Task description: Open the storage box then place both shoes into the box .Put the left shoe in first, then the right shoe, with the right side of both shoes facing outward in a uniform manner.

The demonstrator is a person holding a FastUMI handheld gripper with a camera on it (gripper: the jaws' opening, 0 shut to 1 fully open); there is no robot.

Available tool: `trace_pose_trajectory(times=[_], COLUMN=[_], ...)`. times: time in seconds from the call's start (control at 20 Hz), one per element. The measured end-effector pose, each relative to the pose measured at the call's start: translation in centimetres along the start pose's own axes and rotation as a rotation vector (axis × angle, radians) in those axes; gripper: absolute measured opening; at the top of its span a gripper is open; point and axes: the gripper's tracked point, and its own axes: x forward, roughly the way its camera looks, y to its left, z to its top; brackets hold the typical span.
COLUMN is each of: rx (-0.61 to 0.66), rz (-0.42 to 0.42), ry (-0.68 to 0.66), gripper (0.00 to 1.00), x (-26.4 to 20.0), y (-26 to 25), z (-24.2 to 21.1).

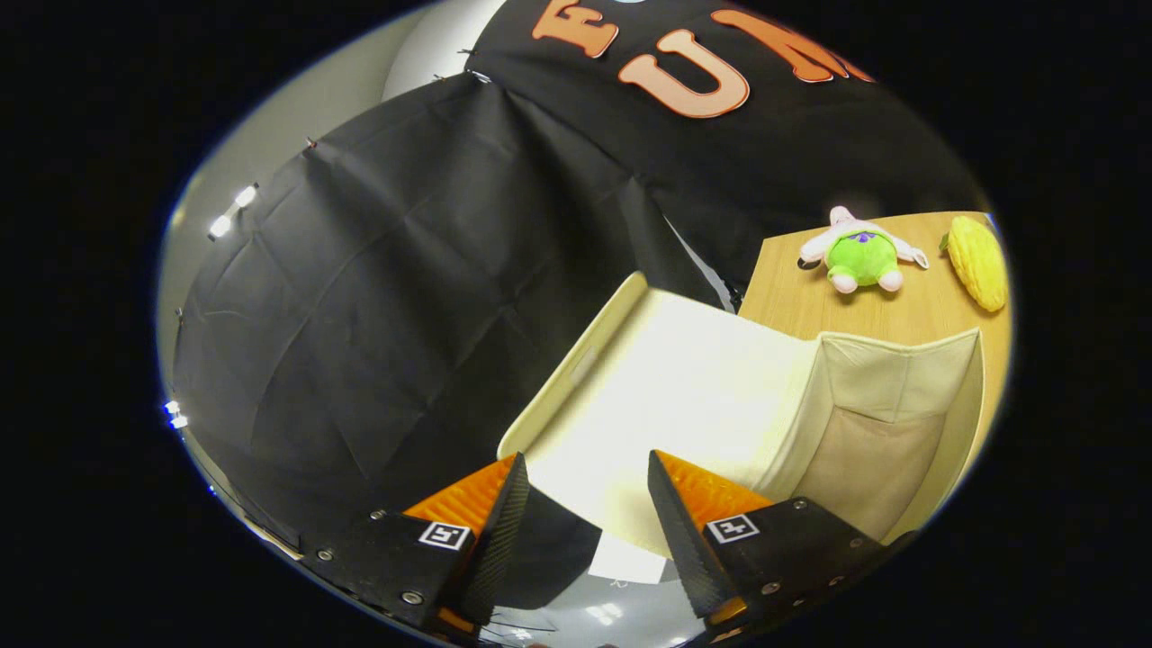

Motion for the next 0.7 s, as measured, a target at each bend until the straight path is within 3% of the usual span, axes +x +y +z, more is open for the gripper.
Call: trace_pose_trajectory(times=[0.3, 0.7], rx=[-0.153, -0.223], rz=[-0.194, -0.488], ry=[-0.038, -0.035], gripper=[0.93, 0.96], x=[-3.8, -15.1], y=[-7.4, -19.2], z=[1.0, 0.6])
